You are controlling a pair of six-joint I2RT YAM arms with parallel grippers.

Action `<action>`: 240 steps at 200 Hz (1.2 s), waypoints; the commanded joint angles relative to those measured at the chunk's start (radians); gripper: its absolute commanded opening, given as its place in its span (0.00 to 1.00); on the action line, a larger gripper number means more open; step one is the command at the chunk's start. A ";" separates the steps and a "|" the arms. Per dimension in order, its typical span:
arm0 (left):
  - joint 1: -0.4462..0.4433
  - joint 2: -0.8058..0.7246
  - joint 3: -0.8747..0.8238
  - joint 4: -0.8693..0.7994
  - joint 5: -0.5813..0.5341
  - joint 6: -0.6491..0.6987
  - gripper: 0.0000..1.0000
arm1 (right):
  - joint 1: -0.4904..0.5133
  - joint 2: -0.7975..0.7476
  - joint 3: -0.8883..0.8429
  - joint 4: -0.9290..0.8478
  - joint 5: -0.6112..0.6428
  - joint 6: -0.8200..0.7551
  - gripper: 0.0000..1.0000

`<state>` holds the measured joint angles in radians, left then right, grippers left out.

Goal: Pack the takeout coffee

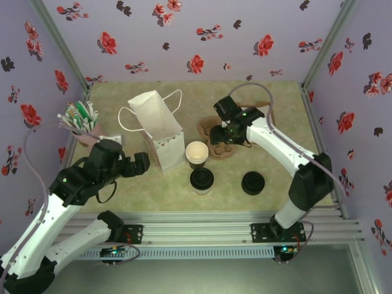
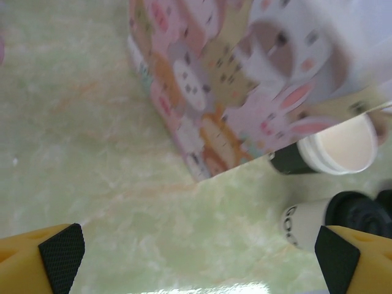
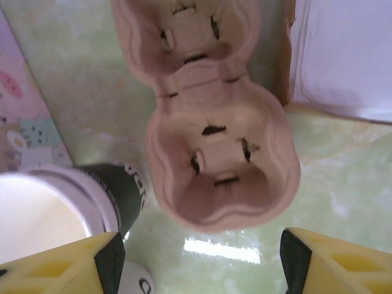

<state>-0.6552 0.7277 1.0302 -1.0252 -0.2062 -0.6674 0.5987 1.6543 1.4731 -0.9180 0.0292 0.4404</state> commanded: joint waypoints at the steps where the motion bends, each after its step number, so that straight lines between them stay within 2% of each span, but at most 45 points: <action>1: 0.016 -0.062 -0.047 0.028 -0.016 -0.014 0.99 | -0.026 0.082 0.083 -0.035 -0.023 -0.052 0.68; 45: 0.038 -0.043 -0.080 0.053 -0.015 0.001 0.99 | -0.045 0.271 0.234 -0.090 -0.026 -0.096 0.61; 107: 0.064 -0.003 -0.071 0.090 0.005 0.031 0.99 | -0.046 0.447 0.394 -0.159 0.006 -0.133 0.55; 240: 0.093 0.023 -0.080 0.132 0.050 0.043 0.99 | -0.050 0.557 0.478 -0.200 0.032 -0.167 0.52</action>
<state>-0.5735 0.7471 0.9611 -0.9249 -0.1673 -0.6468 0.5560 2.1872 1.9209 -1.0813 0.0383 0.2951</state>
